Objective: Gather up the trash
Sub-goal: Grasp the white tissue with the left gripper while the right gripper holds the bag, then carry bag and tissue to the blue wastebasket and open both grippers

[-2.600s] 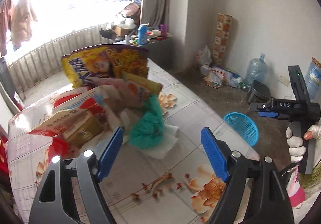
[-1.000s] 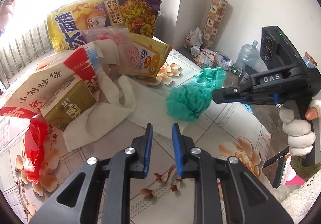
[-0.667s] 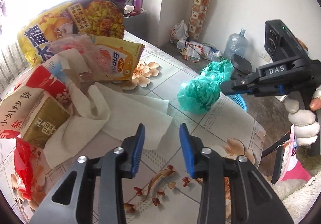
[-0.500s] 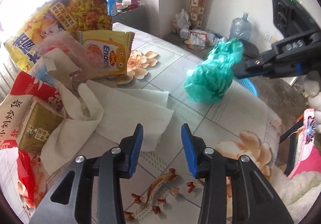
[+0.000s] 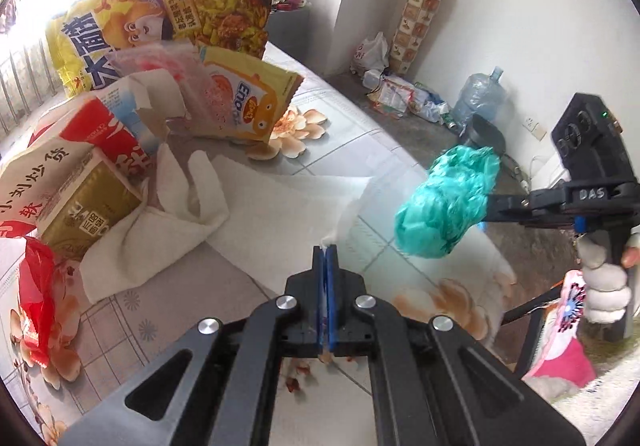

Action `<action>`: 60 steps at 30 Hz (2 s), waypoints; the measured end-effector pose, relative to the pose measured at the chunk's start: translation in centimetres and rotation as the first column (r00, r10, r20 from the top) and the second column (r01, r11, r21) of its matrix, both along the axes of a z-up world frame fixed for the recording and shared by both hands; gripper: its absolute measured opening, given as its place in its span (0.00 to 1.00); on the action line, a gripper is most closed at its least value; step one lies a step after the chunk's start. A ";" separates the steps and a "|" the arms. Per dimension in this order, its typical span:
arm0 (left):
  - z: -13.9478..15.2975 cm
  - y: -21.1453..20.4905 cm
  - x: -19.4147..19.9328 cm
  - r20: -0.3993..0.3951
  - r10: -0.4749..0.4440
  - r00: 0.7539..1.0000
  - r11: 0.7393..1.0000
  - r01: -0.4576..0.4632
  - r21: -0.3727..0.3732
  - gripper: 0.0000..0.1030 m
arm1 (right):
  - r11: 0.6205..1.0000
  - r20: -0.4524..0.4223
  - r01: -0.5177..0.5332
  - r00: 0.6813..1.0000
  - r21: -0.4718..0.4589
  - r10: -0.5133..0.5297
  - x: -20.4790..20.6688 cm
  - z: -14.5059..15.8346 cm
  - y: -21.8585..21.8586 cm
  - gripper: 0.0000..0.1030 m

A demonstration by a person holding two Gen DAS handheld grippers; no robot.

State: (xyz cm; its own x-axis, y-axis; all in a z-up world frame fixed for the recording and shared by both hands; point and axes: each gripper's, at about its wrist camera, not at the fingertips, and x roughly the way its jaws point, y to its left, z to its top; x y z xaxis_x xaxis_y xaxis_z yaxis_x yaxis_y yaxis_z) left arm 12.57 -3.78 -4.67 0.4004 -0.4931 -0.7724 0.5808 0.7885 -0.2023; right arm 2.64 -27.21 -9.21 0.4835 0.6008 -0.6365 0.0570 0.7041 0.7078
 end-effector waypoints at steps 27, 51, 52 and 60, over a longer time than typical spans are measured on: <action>-3.2 -1.1 0.3 -0.152 -0.014 0.988 0.999 0.006 -0.047 0.01 | 0.977 -0.088 0.158 0.985 0.145 -0.146 0.9 -2.9 -1.1 0.58; 5.5 -7.6 1.1 -0.019 -0.233 0.972 0.953 0.224 -0.206 0.01 | 0.912 0.022 0.380 0.922 0.154 -0.387 -4.2 -0.6 -8.8 0.28; 6.0 -8.7 1.3 -0.015 -0.260 0.966 0.943 0.250 -0.218 0.01 | 0.901 0.029 0.408 0.909 0.149 -0.416 -4.8 -0.4 -9.7 0.28; 7.8 -21.0 2.5 -0.044 -0.484 0.874 0.847 0.456 -0.274 0.01 | 0.749 0.064 0.661 0.746 0.050 -0.663 -10.3 0.1 -17.5 0.28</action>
State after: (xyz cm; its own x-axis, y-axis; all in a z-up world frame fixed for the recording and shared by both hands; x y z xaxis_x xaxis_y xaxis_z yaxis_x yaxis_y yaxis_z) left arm 15.05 -24.77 3.10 -0.0055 -0.7809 -0.6246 0.8325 0.3424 -0.4355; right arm -7.68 -44.69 -9.06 0.8094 0.1263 -0.5735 0.4506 0.4927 0.7444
